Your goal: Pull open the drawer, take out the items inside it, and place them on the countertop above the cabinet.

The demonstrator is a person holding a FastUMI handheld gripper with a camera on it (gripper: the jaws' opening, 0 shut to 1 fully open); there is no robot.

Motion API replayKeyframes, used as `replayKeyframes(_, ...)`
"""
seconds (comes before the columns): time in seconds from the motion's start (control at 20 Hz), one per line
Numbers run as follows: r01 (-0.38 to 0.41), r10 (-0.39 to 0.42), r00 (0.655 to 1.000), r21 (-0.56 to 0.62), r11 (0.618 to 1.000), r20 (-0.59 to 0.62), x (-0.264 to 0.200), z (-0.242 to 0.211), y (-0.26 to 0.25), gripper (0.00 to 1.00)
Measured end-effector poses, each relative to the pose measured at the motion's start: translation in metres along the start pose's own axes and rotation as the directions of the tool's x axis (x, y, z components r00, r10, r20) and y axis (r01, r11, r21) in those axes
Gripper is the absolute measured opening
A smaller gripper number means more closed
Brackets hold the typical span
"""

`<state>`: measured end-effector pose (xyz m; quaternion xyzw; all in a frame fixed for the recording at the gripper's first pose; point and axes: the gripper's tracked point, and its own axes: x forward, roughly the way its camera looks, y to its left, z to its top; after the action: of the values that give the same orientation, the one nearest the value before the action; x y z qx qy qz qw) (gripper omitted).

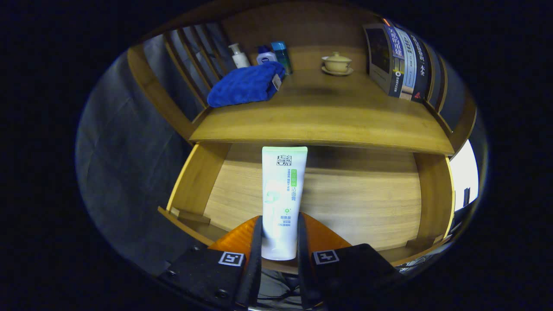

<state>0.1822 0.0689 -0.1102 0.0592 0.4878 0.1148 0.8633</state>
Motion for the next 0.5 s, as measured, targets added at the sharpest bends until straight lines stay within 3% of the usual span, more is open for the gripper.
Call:
replayKeyframes(0.3,-0.041,0.048,0.993,-0.065,0.997,0.111,-0.046,0.015,0.027,0.44)
replayKeyframes(0.5,-0.048,0.068,0.961,-0.079,0.996,0.268,-0.068,0.065,0.040,0.44)
